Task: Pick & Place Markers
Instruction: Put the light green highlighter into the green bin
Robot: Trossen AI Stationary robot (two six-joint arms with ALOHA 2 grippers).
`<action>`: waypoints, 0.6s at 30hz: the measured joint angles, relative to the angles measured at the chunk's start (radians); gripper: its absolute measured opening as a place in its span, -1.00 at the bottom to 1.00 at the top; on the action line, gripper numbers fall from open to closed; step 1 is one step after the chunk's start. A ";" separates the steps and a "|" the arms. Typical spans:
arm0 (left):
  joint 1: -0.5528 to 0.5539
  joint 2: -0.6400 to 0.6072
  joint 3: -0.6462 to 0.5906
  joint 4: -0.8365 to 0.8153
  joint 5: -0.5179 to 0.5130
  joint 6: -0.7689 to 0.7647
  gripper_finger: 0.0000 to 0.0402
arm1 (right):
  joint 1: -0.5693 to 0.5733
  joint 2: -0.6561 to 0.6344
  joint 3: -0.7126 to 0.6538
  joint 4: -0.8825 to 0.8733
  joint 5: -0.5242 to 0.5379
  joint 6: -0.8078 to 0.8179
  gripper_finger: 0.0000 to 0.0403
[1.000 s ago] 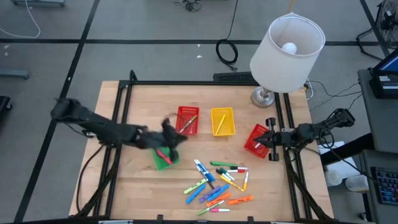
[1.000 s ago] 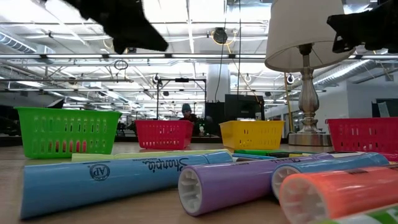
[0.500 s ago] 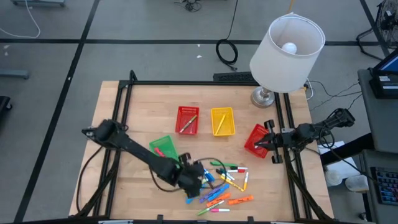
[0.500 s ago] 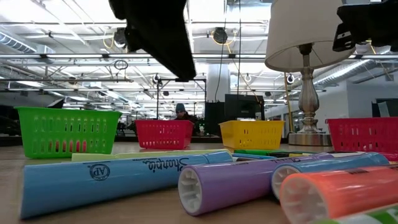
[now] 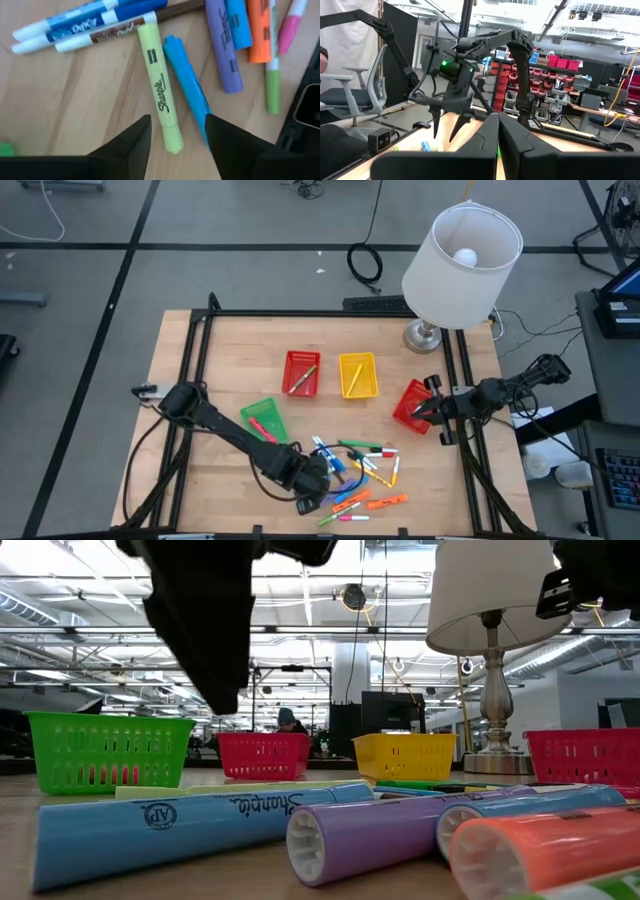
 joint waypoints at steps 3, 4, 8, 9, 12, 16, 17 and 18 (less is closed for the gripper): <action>0.004 0.019 0.000 -0.005 0.003 0.002 -0.03 | 0.000 0.000 0.000 0.002 0.000 -0.004 -1.00; 0.006 0.024 0.000 -0.007 0.003 0.003 -0.05 | 0.000 0.000 0.000 0.002 0.000 -0.005 -1.00; 0.023 0.059 -0.001 0.000 0.020 0.040 -0.11 | 0.000 0.000 0.000 -0.008 0.000 -0.006 -1.00; 0.026 0.067 -0.001 0.000 0.024 0.048 -0.12 | 0.000 0.000 0.000 -0.012 0.001 -0.006 -1.00; 0.039 0.093 -0.001 -0.001 0.054 0.063 -0.15 | 0.000 0.000 0.000 -0.024 0.000 -0.006 -1.00; 0.056 0.112 -0.001 -0.002 0.072 0.091 -0.16 | 0.000 0.000 0.000 -0.025 0.001 -0.006 -1.00; 0.060 0.112 0.000 -0.002 0.070 0.096 -0.15 | 0.000 0.000 0.000 -0.025 0.000 -0.006 -1.00; 0.062 0.112 0.000 -0.002 0.070 0.104 -0.15 | 0.000 0.000 0.000 -0.025 0.001 -0.006 -1.00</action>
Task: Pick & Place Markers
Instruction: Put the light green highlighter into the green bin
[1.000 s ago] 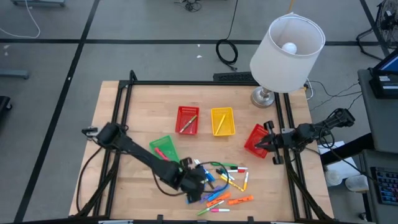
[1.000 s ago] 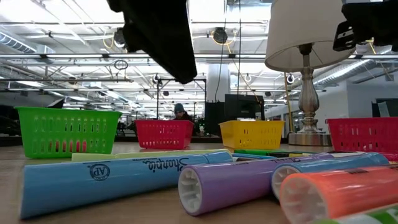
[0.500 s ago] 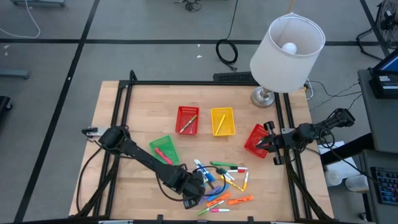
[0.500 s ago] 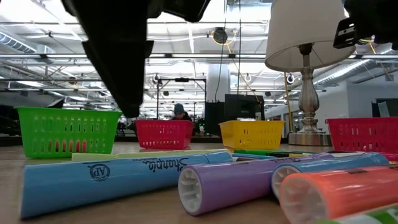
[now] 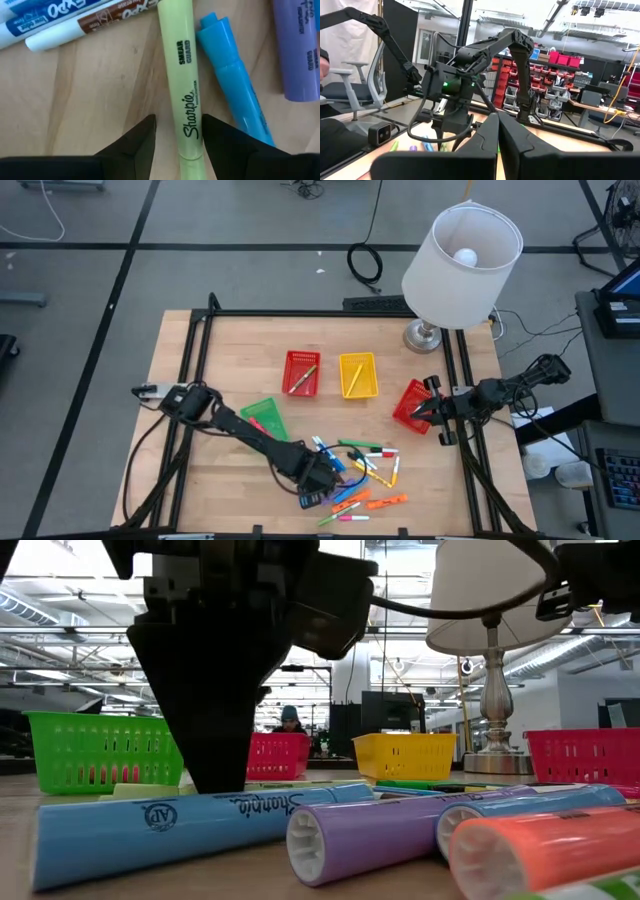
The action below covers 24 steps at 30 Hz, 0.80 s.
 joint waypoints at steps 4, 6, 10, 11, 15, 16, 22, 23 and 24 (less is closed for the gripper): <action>0.009 0.000 0.000 0.000 -0.018 0.020 -0.20 | 0.000 0.000 0.000 0.000 0.000 0.000 -1.00; 0.015 0.000 0.000 -0.001 -0.025 0.037 -0.27 | 0.000 0.000 0.000 0.001 0.000 0.000 -1.00; 0.026 0.001 -0.007 0.000 -0.023 0.057 -0.53 | 0.000 0.000 0.000 0.001 0.000 0.004 -1.00; 0.028 0.001 -0.007 0.000 -0.021 0.058 -0.59 | 0.000 0.000 0.000 0.000 0.000 0.006 -1.00; 0.034 0.001 -0.007 0.000 -0.003 0.084 -0.73 | 0.000 0.001 0.000 0.000 -0.002 0.007 -1.00; 0.036 0.001 -0.007 -0.001 0.002 0.097 -0.73 | 0.000 0.002 0.000 -0.001 -0.002 0.006 -1.00; 0.038 -0.047 -0.013 -0.064 -0.035 0.113 -0.73 | 0.000 0.002 0.000 -0.012 -0.003 0.007 -1.00; 0.038 -0.067 -0.007 -0.088 -0.056 0.112 -0.73 | 0.000 0.002 0.000 -0.013 -0.003 0.006 -1.00; 0.039 -0.092 0.002 -0.115 -0.081 0.110 -0.73 | 0.000 0.002 0.000 -0.015 -0.003 0.006 -1.00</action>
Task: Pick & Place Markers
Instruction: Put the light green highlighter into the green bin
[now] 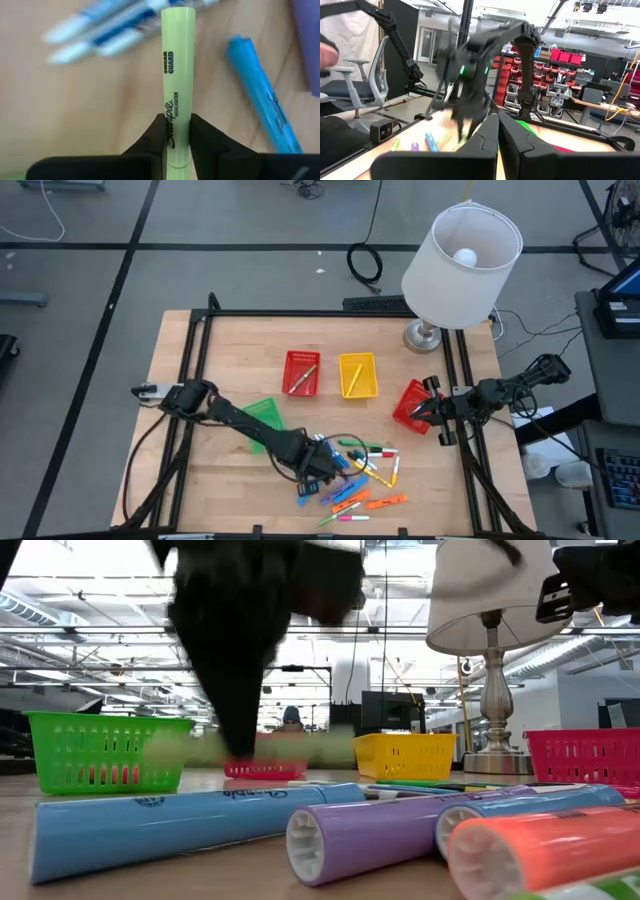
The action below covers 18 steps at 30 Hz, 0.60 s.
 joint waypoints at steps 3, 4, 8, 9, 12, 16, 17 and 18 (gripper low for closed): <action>-0.002 -0.075 0.023 -0.081 -0.052 -0.008 -0.73 | 0.000 0.000 0.000 -0.002 0.000 0.000 -1.00; -0.003 -0.102 0.032 -0.119 -0.077 -0.013 -0.73 | 0.000 0.000 0.000 -0.002 0.000 0.000 -1.00; -0.005 -0.201 0.119 -0.334 -0.204 0.046 -0.73 | 0.000 0.001 0.000 -0.002 0.000 0.001 -1.00; -0.006 -0.218 0.145 -0.415 -0.255 0.083 -0.73 | 0.000 0.001 0.000 0.000 0.000 0.001 -1.00; -0.006 -0.252 0.183 -0.625 -0.369 0.166 -0.73 | 0.000 0.001 0.000 0.000 0.000 0.002 -1.00; -0.008 -0.313 0.131 -0.575 -0.339 0.521 -0.73 | 0.000 0.006 0.000 0.001 0.000 0.005 -1.00; -0.005 -0.317 0.113 -0.596 -0.332 0.580 -0.73 | 0.000 0.007 0.000 -0.003 -0.001 0.005 -1.00; -0.001 -0.317 0.085 -0.610 -0.323 0.631 -0.73 | 0.000 0.008 0.000 -0.006 -0.001 0.005 -1.00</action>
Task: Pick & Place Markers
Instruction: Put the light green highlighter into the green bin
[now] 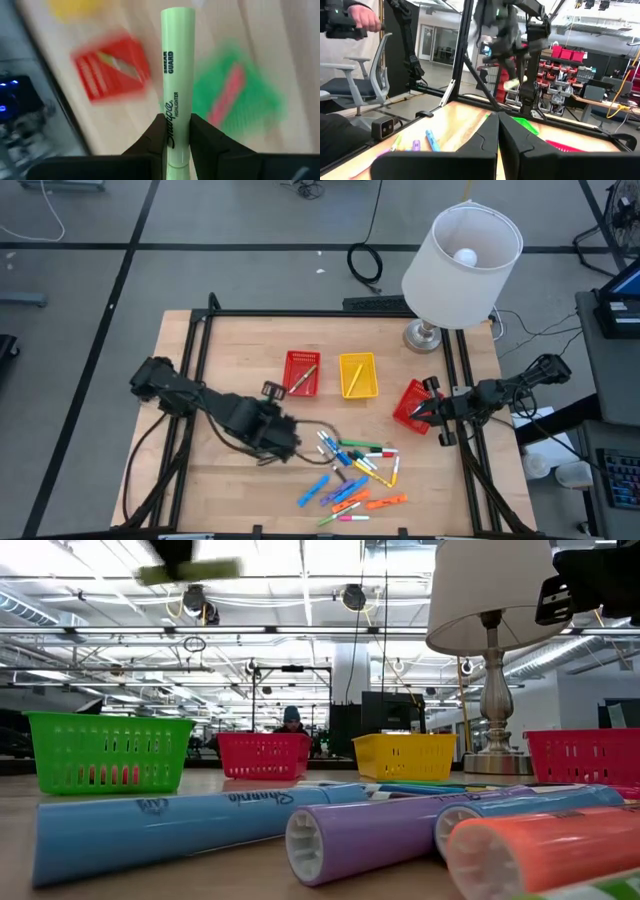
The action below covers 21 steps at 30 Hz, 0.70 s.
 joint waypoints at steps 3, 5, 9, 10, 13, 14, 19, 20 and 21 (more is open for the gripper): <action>0.013 -0.001 -0.096 0.029 0.039 0.126 -0.73 | 0.000 0.008 0.000 0.000 0.000 -0.002 -1.00; 0.023 0.000 -0.160 0.014 0.036 0.197 -0.73 | 0.000 0.011 0.000 0.000 0.000 -0.002 -1.00; 0.033 0.006 -0.302 0.031 0.058 0.248 -0.73 | 0.000 0.011 0.000 0.002 0.001 -0.004 -1.00; 0.038 0.006 -0.333 0.038 0.065 0.252 -0.73 | 0.000 0.011 0.000 0.002 0.001 -0.003 -1.00; 0.038 0.006 -0.403 0.059 0.079 0.257 -0.73 | 0.000 0.011 0.000 0.002 0.001 -0.003 -1.00; 0.032 0.006 -0.416 0.079 0.091 0.268 -0.73 | 0.000 0.011 0.000 0.002 0.001 -0.003 -1.00; 0.004 0.005 -0.455 0.173 0.122 0.346 -0.73 | 0.000 0.011 0.000 0.002 0.002 -0.007 -1.00; 0.001 0.005 -0.456 0.195 0.122 0.352 -0.73 | 0.000 0.011 0.000 0.002 0.002 -0.009 -1.00; -0.001 0.005 -0.458 0.200 0.121 0.356 -0.73 | 0.000 0.011 0.000 0.002 0.003 -0.011 -1.00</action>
